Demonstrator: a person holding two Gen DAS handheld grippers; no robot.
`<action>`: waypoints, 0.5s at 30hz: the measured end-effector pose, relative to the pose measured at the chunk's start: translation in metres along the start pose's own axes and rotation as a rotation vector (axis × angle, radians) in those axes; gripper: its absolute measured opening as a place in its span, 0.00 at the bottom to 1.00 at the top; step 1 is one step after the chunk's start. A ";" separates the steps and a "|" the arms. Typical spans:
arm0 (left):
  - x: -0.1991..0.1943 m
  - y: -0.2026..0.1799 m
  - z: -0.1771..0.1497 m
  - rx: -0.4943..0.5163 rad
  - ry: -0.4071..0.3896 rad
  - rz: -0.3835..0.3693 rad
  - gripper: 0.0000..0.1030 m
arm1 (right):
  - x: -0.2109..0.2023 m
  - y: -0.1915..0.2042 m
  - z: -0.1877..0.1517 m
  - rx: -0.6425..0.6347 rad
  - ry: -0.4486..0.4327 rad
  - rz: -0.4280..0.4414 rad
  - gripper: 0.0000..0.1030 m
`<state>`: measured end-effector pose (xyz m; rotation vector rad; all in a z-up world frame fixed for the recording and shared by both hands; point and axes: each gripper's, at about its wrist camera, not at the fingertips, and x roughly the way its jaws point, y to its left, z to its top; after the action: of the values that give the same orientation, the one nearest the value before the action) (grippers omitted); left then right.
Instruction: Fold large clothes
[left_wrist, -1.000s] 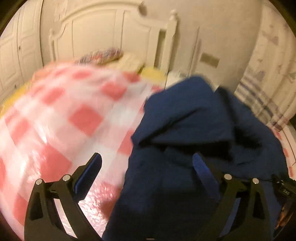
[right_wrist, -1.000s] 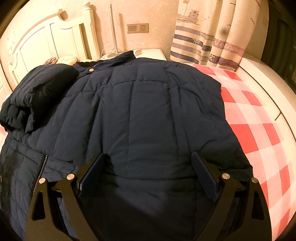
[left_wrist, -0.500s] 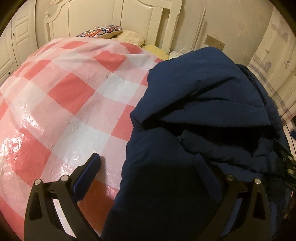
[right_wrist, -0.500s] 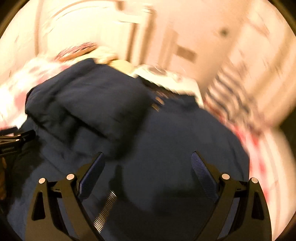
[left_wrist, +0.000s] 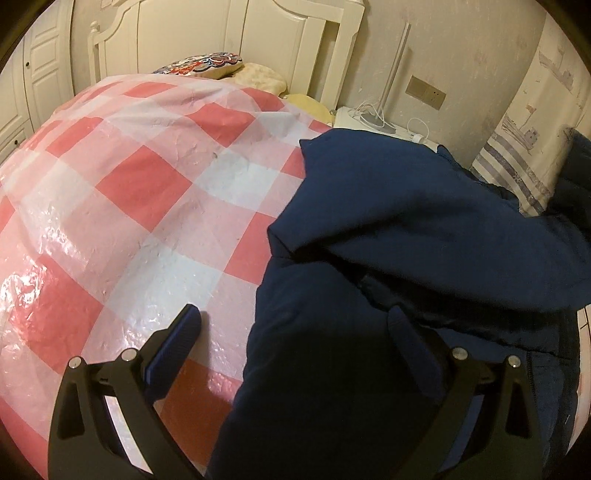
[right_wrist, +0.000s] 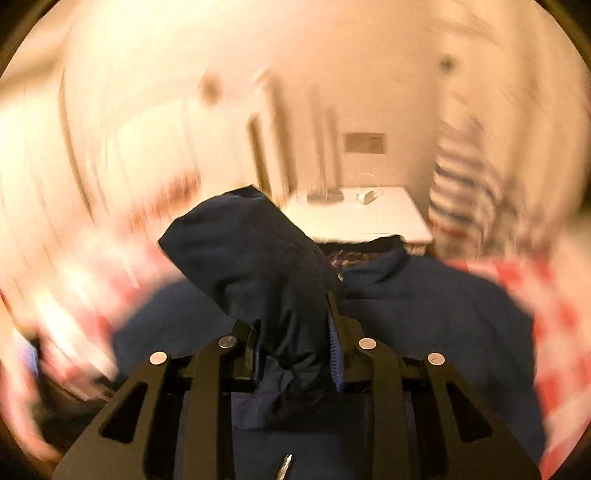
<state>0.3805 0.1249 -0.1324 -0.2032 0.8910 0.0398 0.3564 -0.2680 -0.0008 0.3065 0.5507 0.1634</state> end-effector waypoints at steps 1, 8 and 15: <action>0.000 0.000 0.000 -0.002 -0.002 -0.003 0.97 | -0.011 -0.021 0.000 0.086 -0.013 0.030 0.26; -0.006 0.006 -0.001 -0.029 -0.026 -0.049 0.97 | 0.017 -0.145 -0.055 0.454 0.188 0.126 0.27; -0.022 0.020 -0.004 -0.098 -0.107 -0.075 0.97 | 0.025 -0.161 -0.068 0.507 0.181 0.126 0.27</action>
<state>0.3611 0.1449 -0.1214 -0.3226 0.7752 0.0242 0.3529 -0.3974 -0.1208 0.8267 0.7503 0.1728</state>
